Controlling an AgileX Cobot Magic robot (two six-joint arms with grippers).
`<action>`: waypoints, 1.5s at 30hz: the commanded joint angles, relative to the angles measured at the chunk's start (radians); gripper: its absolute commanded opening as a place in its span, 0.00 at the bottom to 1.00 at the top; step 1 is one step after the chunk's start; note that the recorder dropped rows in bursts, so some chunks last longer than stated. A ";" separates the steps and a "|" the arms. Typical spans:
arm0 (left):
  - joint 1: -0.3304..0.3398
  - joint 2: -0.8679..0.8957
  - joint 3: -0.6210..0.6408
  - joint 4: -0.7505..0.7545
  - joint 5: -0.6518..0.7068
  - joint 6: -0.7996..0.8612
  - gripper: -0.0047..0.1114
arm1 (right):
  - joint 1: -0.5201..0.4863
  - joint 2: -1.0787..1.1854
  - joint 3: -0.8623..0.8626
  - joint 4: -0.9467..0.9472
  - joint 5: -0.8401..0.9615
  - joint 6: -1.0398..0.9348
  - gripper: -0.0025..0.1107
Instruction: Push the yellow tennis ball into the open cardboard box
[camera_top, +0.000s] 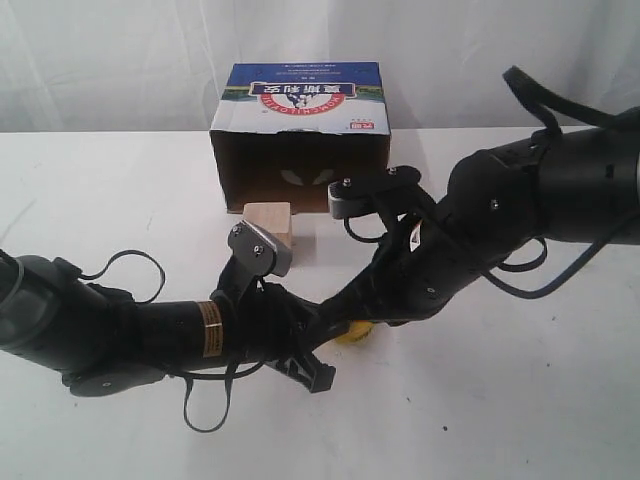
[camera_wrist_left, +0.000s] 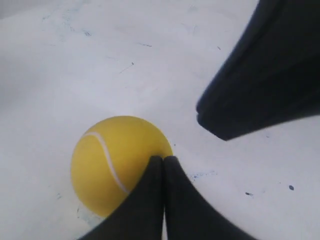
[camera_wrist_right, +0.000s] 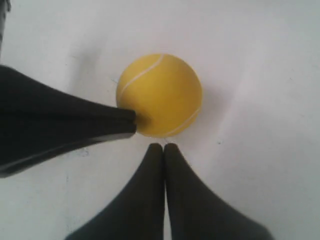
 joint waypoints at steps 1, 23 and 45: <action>0.003 0.017 0.004 -0.050 0.093 0.044 0.04 | -0.001 -0.010 -0.001 -0.012 0.035 0.000 0.02; 0.003 0.076 -0.113 -0.041 0.170 0.057 0.04 | -0.031 -0.016 -0.001 -0.046 -0.050 -0.093 0.02; 0.003 0.122 -0.113 -0.041 0.087 0.063 0.04 | -0.152 -0.016 -0.001 0.070 0.069 -0.290 0.02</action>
